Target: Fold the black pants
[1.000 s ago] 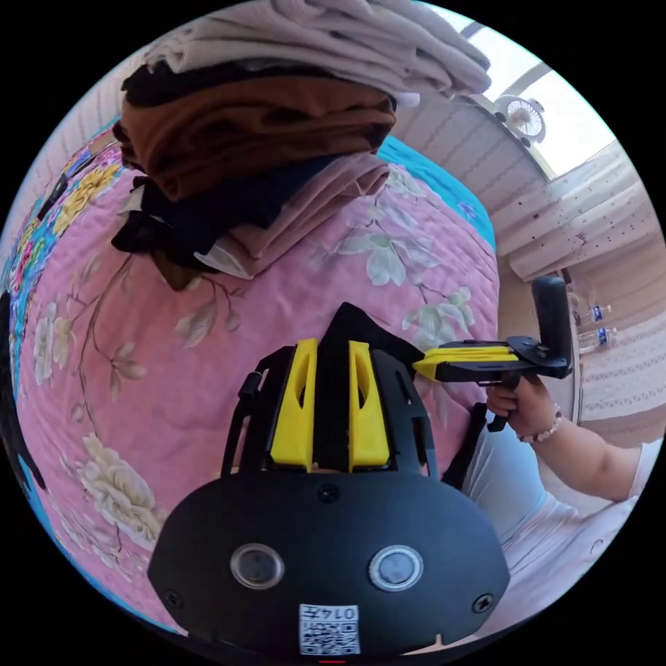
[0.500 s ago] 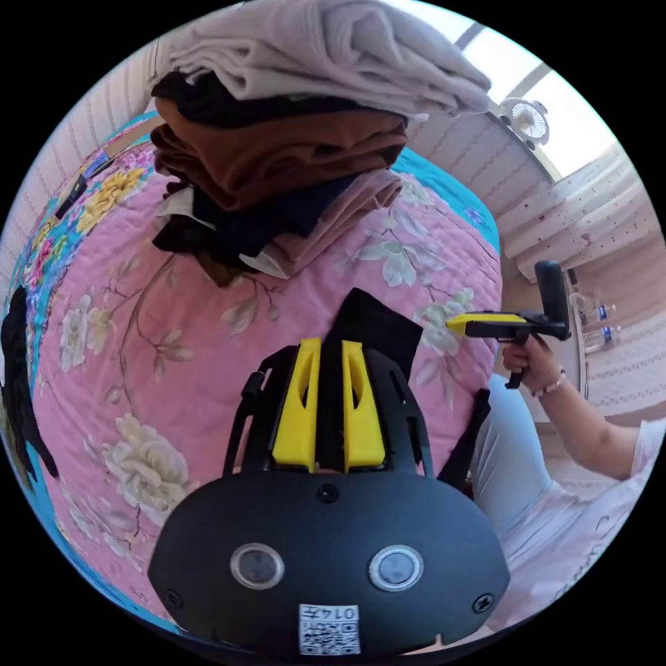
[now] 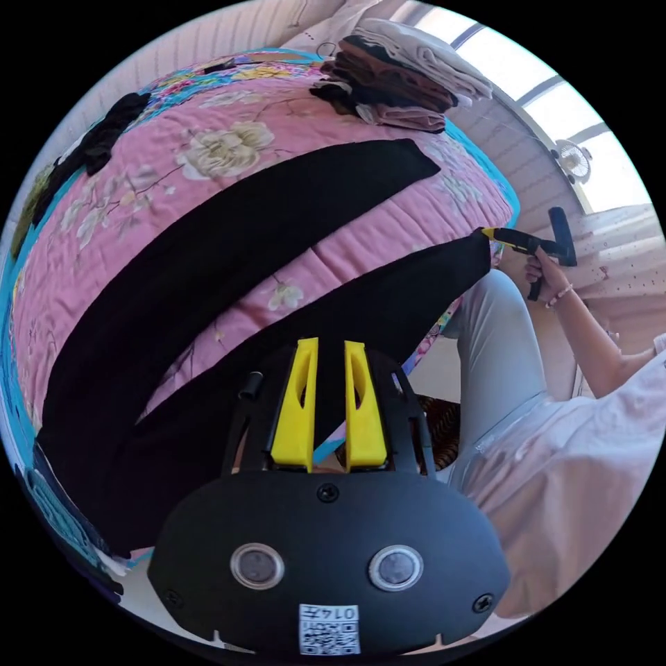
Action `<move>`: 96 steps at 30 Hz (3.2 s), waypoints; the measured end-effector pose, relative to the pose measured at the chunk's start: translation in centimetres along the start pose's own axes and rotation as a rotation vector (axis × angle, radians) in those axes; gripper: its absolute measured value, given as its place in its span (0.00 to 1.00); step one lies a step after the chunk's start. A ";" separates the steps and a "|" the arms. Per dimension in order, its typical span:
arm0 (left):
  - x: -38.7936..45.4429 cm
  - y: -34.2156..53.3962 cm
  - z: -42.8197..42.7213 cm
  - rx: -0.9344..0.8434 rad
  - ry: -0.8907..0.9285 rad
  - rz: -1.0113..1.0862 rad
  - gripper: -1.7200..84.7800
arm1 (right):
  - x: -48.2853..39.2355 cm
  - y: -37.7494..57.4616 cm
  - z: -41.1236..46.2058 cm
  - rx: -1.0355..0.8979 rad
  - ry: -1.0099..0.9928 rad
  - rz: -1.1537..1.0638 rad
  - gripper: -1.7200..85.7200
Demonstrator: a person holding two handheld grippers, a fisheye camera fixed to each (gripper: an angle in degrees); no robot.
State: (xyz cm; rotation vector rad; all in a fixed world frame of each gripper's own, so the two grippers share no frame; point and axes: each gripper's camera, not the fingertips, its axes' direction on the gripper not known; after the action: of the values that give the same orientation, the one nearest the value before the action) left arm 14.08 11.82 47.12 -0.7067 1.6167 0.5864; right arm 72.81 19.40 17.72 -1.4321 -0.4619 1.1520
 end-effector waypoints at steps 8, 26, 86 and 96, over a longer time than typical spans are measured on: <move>4.6 -3.5 -1.2 -0.037 -0.053 0.106 0.11 | -1.9 -2.0 -1.8 0.038 0.027 -0.018 0.03; 8.8 -3.2 -8.1 -0.021 -0.024 -0.034 0.01 | -0.9 3.5 3.3 -0.072 0.045 0.092 0.08; 10.5 49.0 -50.8 0.856 0.173 -1.144 0.07 | -8.8 14.2 5.5 0.113 -0.209 0.100 0.02; 5.7 49.5 -52.7 0.831 0.235 -1.251 0.08 | -6.3 12.0 7.7 0.130 -0.164 0.165 0.08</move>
State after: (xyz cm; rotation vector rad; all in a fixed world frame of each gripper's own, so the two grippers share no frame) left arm -58.29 7.37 49.18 -0.9610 1.1314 -1.0379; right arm 59.66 15.40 10.44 -1.2865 -0.3807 1.4141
